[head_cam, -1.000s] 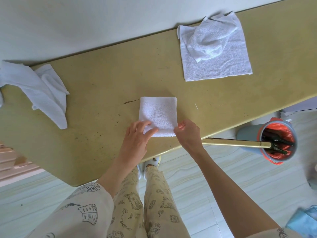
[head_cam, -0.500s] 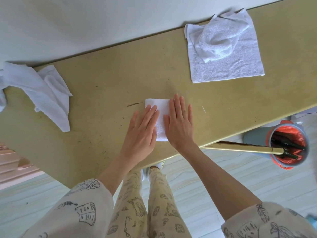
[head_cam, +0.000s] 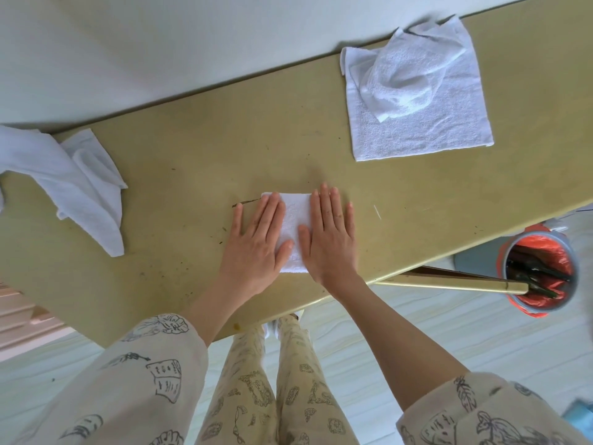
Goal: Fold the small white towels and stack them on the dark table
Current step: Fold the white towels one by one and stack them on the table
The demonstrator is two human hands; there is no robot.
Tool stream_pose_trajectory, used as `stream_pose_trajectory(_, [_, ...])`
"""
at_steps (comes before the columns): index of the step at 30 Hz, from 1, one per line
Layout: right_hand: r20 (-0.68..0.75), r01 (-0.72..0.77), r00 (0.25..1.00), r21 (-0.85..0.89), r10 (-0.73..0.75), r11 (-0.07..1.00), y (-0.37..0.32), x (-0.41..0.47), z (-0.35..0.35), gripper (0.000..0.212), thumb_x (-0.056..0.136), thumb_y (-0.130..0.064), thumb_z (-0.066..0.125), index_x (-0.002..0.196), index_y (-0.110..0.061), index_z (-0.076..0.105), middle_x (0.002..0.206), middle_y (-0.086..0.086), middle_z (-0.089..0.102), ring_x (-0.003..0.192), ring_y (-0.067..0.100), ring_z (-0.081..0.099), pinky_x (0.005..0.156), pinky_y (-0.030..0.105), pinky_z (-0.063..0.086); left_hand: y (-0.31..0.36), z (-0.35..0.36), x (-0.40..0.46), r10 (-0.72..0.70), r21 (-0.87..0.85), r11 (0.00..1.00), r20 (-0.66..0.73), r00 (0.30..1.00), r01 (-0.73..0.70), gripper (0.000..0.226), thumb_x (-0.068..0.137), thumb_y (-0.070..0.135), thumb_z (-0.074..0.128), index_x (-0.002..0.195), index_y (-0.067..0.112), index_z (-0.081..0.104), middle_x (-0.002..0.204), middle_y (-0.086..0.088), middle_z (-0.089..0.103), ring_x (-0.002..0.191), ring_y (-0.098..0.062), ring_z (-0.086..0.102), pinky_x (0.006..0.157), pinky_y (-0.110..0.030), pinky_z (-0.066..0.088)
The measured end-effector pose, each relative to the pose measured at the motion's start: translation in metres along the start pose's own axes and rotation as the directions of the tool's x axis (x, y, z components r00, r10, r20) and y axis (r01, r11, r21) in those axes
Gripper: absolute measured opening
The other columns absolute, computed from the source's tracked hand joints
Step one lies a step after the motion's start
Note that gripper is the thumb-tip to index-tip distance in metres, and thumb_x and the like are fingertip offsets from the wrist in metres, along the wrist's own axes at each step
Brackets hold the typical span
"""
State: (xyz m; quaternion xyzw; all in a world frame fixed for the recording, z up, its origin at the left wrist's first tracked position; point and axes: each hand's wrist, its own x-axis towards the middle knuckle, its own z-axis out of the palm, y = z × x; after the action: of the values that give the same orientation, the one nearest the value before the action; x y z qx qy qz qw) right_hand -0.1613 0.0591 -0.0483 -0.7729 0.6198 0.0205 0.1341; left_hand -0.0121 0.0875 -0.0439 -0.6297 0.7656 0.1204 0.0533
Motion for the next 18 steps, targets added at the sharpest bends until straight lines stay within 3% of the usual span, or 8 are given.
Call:
stream_pose_trajectory(2, [0.058, 0.025, 0.998, 0.037, -0.027, 0.999, 0.001, -0.001, -0.007, 0.062, 0.092, -0.040, 0.004, 0.144, -0.009, -0.004, 0.158, 0.008, 0.002, 0.140, 0.011, -0.013, 0.118, 0.040, -0.005, 0.002, -0.002, 0.000, -0.008, 0.000, 1.000, 0.018, 1.000, 0.008, 0.065, 0.095, 0.045, 0.018, 0.146, 0.005, 0.012, 0.155, -0.009, 0.013, 0.144, -0.019, 0.012, 0.115, -0.051, 0.009])
stream_pose_trajectory(4, [0.082, 0.018, 0.996, 0.238, -0.038, 0.971, 0.003, -0.002, -0.019, 0.061, 0.093, -0.040, 0.002, 0.146, -0.013, -0.009, 0.158, 0.006, -0.006, 0.140, 0.009, -0.016, 0.118, 0.036, -0.005, 0.005, -0.004, -0.001, -0.028, -0.015, 0.999, 0.042, 0.999, 0.029, 0.065, 0.095, 0.046, 0.014, 0.146, 0.006, 0.008, 0.156, -0.007, 0.008, 0.144, -0.019, 0.007, 0.115, -0.049, 0.003])
stream_pose_trajectory(6, [0.048, -0.107, 0.994, 0.525, 0.097, 0.844, 0.002, -0.004, -0.035, 0.055, 0.100, -0.031, 0.019, 0.149, -0.014, 0.002, 0.158, 0.005, 0.000, 0.145, 0.011, -0.002, 0.116, 0.024, 0.004, 0.007, -0.006, -0.002, -0.046, -0.022, 0.999, 0.071, 0.996, 0.048, 0.065, 0.093, 0.047, 0.006, 0.146, 0.009, -0.003, 0.155, -0.004, -0.006, 0.144, -0.017, -0.004, 0.115, -0.048, -0.004])
stream_pose_trajectory(8, [0.029, -0.260, 0.942, 0.690, 0.333, 0.676, 0.001, -0.004, -0.048, 0.048, 0.100, -0.019, 0.034, 0.146, -0.010, 0.024, 0.151, 0.009, 0.025, 0.136, 0.017, 0.031, 0.102, 0.012, 0.020, 0.008, -0.006, -0.001, -0.052, -0.022, 0.998, 0.086, 0.995, 0.055, 0.066, 0.091, 0.048, -0.002, 0.145, 0.011, -0.012, 0.153, -0.002, -0.017, 0.143, -0.017, -0.013, 0.114, -0.048, -0.008])
stream_pose_trajectory(11, [0.218, -0.495, 0.847, 0.657, 0.485, 0.569, 0.002, 0.003, -0.056, 0.030, 0.095, -0.016, 0.044, 0.122, -0.005, 0.049, 0.116, 0.009, 0.052, 0.100, 0.019, 0.049, 0.089, 0.021, 0.035, 0.008, -0.007, 0.000, -0.045, -0.023, 0.999, 0.112, 0.993, 0.047, 0.068, 0.087, 0.049, -0.010, 0.143, 0.012, -0.020, 0.150, -0.001, -0.026, 0.141, -0.016, -0.021, 0.114, -0.048, -0.011])
stream_pose_trajectory(13, [0.337, -0.563, 0.823, 0.585, 0.457, 0.583, 0.000, 0.007, -0.057, 0.027, 0.093, -0.022, 0.049, 0.114, -0.005, 0.049, 0.111, 0.009, 0.056, 0.103, 0.024, 0.052, 0.091, 0.032, 0.040, 0.007, -0.005, -0.002, -0.037, -0.028, 0.999, 0.100, 0.994, 0.040, 0.068, 0.089, 0.049, -0.008, 0.144, 0.011, -0.016, 0.153, -0.002, -0.021, 0.143, -0.017, -0.016, 0.115, -0.050, -0.006])
stream_pose_trajectory(15, [0.401, -0.605, 0.796, 0.530, 0.453, 0.594, -0.004, 0.011, -0.058, 0.031, 0.091, -0.027, 0.052, 0.112, -0.004, 0.048, 0.111, 0.009, 0.057, 0.106, 0.026, 0.053, 0.097, 0.041, 0.040, 0.008, -0.004, -0.006, -0.050, -0.038, 0.998, 0.052, 0.997, 0.052, 0.066, 0.094, 0.048, 0.006, 0.147, 0.008, 0.001, 0.157, -0.007, 0.001, 0.145, -0.020, 0.002, 0.115, -0.053, 0.009])
stream_pose_trajectory(18, [0.463, -0.667, 0.743, 0.457, 0.483, 0.588, -0.010, 0.016, -0.058, 0.035, 0.087, -0.031, 0.056, 0.111, -0.006, 0.051, 0.107, 0.008, 0.060, 0.103, 0.027, 0.055, 0.098, 0.046, 0.040, 0.011, -0.004, -0.012, -0.078, -0.065, 0.995, 0.059, 0.995, 0.082, 0.064, 0.095, 0.045, 0.018, 0.145, 0.004, 0.019, 0.154, -0.010, 0.020, 0.142, -0.023, 0.019, 0.110, -0.057, 0.022])
